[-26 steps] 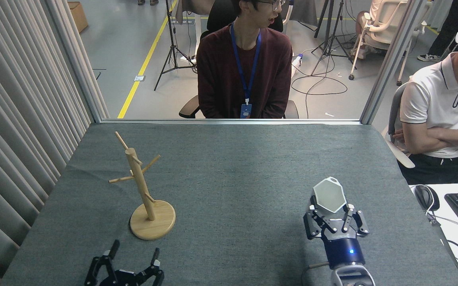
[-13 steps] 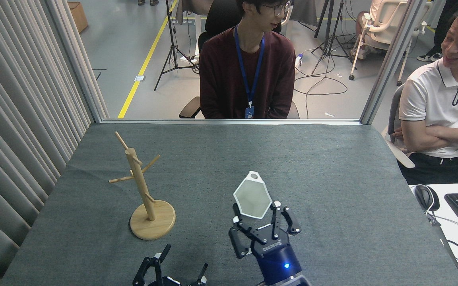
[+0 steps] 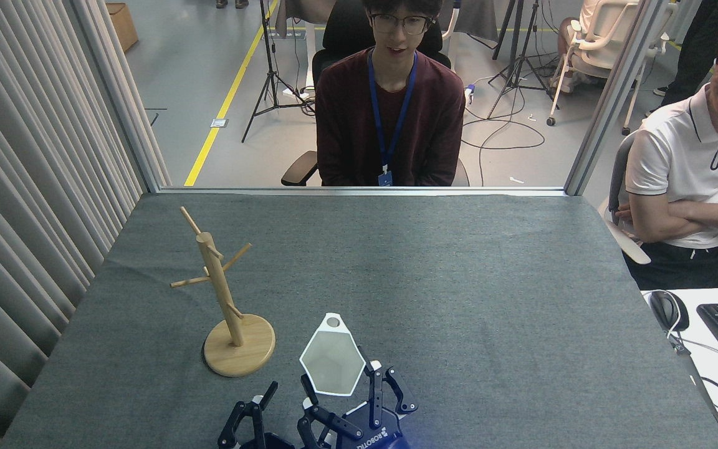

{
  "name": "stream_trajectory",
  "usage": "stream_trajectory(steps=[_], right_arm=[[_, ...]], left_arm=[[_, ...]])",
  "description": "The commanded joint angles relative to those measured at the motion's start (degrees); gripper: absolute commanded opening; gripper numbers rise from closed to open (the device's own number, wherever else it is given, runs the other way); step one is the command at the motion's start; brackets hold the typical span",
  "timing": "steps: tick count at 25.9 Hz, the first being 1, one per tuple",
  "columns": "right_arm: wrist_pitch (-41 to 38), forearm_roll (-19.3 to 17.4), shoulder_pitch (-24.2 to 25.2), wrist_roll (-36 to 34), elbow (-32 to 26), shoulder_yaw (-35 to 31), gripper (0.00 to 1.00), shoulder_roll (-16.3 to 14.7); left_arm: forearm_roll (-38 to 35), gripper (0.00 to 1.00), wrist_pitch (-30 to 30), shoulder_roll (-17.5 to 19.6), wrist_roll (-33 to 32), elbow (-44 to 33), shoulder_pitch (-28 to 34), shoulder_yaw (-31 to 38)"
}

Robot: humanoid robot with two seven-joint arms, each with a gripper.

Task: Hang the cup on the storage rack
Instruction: 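Carry the cup toward the left gripper near the wooden stand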

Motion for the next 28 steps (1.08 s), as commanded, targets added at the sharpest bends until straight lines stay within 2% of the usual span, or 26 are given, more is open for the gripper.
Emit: stream_trajectory(steps=[1, 13, 24, 25, 26, 28], right_arm=[[1.56, 0.61, 1.01, -0.01, -0.42, 2.25, 0.5, -0.04], [2.62, 1.49, 2.77, -0.01, -0.95, 7.52, 0.5, -0.48], [3.14, 1.49, 3.12, -0.01, -0.16, 7.96, 0.5, -0.48], [3.14, 1.49, 3.12, -0.01, -0.16, 7.96, 0.5, -0.48], [3.14, 1.49, 3.12, -0.01, -0.16, 7.96, 0.5, -0.48], [3.14, 1.49, 3.12, -0.01, -0.16, 7.88, 0.5, -0.48]], left_arm=[[0.06, 0.99, 0.08, -0.01, -0.02, -0.05, -0.01, -0.15], [0.06, 0.99, 0.17, -0.1, -0.02, -0.14, -0.1, -0.06], [0.15, 0.98, 0.52, -0.28, 0.77, 0.04, -1.68, -0.06], [0.15, 0.9, 0.52, -0.28, 0.77, 0.12, -1.85, -0.06], [0.15, 0.76, 0.52, -0.28, 0.77, 0.12, -1.85, 0.02], [0.15, 0.62, 0.52, -0.28, 0.77, 0.21, -2.12, -0.06]])
